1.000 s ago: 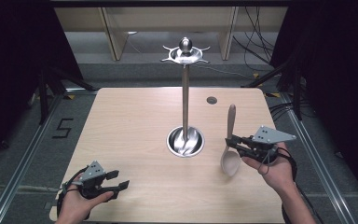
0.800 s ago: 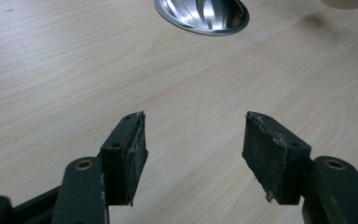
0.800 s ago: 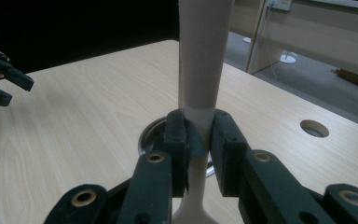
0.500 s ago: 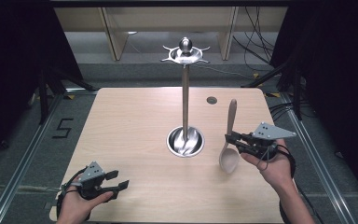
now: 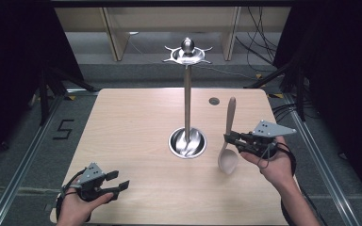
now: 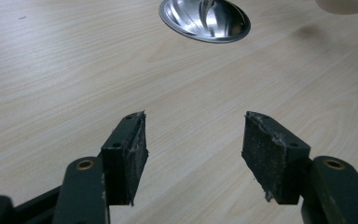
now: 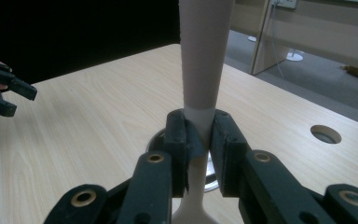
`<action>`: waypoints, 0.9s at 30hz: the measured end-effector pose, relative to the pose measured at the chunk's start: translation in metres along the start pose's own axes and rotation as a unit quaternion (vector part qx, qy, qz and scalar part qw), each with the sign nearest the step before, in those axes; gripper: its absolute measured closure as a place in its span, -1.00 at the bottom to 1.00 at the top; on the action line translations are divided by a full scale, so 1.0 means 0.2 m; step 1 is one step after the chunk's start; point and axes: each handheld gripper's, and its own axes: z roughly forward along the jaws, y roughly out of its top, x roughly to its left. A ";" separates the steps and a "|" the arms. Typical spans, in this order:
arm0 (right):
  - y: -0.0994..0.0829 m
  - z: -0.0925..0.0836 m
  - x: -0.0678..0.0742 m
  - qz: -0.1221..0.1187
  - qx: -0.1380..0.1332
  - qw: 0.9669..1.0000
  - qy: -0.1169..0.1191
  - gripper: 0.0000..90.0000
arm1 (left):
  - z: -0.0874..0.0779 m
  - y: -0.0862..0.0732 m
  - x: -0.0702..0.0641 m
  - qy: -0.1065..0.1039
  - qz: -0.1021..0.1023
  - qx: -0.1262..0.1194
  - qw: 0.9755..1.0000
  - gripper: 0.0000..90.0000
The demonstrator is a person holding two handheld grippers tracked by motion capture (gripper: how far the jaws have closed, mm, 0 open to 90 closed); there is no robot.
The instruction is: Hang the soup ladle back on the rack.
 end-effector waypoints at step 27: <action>0.16 0.02 -0.01 0.023 -0.003 1.000 -0.018 0.74 | -0.02 -0.01 0.01 -0.003 0.006 -0.015 1.000 -0.13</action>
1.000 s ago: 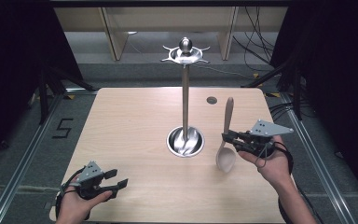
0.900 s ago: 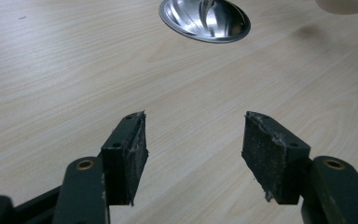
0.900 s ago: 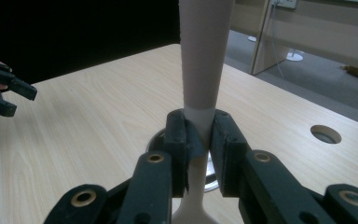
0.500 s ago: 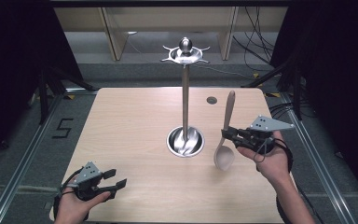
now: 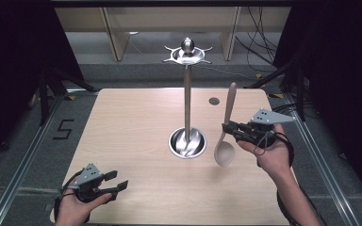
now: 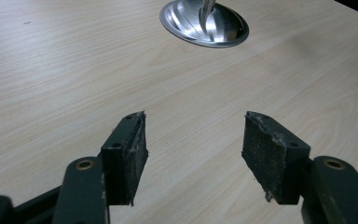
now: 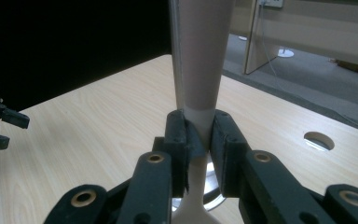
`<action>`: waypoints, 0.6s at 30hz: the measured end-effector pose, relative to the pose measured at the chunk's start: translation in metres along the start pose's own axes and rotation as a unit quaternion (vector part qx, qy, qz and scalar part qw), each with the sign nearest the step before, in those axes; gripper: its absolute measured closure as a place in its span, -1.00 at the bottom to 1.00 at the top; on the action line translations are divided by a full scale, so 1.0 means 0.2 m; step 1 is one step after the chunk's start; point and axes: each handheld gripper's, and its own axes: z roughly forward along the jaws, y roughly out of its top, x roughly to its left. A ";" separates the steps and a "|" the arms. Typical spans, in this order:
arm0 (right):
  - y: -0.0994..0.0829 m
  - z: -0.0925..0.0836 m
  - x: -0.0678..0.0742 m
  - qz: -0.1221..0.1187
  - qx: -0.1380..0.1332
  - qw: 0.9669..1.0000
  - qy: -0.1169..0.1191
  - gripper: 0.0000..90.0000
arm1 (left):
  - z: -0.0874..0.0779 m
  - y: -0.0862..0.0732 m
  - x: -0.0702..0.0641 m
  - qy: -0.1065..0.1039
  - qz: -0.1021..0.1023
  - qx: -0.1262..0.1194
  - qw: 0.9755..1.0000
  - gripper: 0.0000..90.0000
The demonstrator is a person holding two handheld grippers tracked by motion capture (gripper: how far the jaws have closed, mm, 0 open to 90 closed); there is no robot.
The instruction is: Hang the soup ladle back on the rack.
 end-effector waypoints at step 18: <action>0.12 0.03 0.01 -0.005 0.009 1.000 0.015 0.74 | 0.00 0.00 0.00 0.002 -0.006 -0.001 1.000 -0.13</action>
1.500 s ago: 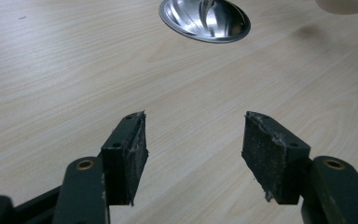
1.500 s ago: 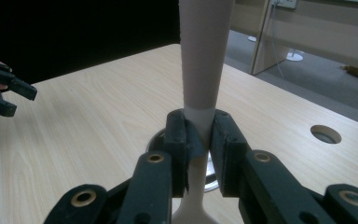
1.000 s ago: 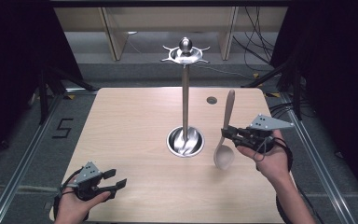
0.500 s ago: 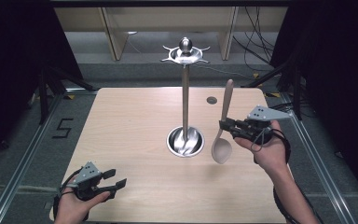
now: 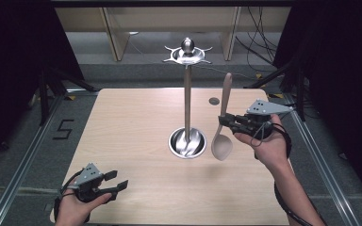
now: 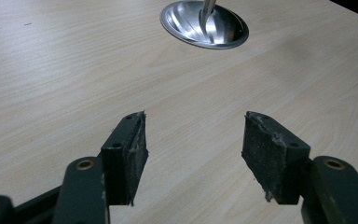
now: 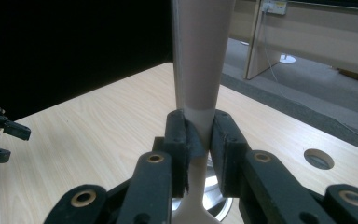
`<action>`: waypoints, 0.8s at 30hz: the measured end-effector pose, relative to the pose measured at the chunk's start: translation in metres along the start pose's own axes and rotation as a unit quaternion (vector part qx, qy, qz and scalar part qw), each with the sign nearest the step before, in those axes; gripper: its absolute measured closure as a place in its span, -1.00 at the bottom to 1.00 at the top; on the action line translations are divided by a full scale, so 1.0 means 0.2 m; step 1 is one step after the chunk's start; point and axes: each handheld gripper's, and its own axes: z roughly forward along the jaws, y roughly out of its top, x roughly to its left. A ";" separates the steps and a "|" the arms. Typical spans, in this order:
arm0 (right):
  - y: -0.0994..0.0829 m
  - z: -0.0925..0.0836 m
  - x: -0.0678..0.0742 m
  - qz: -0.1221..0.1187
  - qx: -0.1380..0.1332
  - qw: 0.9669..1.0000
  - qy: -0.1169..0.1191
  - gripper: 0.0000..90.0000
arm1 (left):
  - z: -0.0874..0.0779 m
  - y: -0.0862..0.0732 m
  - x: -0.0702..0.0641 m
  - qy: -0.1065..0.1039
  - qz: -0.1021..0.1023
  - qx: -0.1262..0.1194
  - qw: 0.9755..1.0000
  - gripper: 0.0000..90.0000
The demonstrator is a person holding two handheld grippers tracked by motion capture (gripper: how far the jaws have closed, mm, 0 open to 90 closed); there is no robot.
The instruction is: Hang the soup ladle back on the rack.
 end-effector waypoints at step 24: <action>0.16 0.10 0.00 -0.021 -0.002 1.000 0.011 0.74 | 0.00 0.00 0.00 0.001 0.000 -0.003 1.000 -0.13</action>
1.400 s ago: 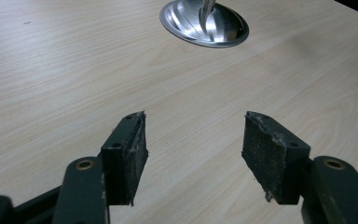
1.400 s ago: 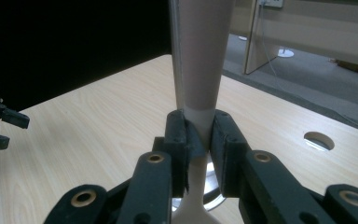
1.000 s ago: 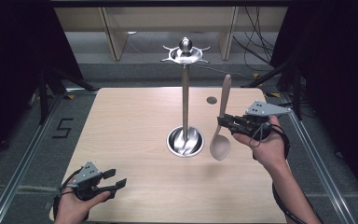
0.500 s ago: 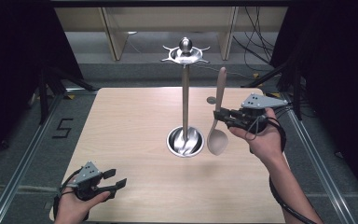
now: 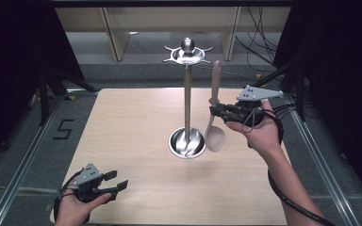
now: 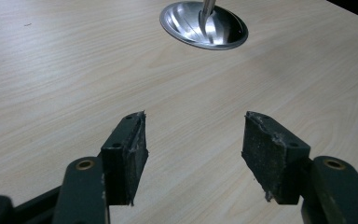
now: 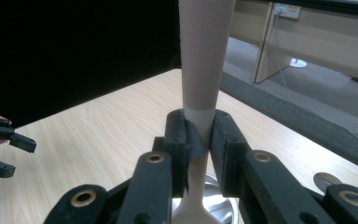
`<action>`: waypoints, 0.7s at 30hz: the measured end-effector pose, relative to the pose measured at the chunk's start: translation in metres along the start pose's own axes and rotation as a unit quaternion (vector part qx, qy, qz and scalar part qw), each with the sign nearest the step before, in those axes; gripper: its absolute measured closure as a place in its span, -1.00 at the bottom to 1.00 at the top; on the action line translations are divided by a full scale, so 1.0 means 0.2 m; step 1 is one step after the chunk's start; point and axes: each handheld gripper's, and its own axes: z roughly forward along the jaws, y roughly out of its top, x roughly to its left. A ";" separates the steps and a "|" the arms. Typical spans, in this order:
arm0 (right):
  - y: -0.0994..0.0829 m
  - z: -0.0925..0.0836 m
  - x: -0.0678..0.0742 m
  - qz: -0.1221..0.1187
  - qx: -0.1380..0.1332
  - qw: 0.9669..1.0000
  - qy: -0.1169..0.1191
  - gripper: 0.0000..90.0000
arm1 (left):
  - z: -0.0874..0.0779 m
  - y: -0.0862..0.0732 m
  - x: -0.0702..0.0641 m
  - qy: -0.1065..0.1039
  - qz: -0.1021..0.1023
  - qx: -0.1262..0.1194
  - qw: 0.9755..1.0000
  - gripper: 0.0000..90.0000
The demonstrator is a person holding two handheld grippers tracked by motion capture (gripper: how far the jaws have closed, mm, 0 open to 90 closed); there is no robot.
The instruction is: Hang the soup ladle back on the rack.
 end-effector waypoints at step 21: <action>0.04 0.03 -0.02 0.004 0.031 0.999 0.020 0.74 | 0.00 0.00 0.00 -0.003 -0.004 0.003 1.000 -0.13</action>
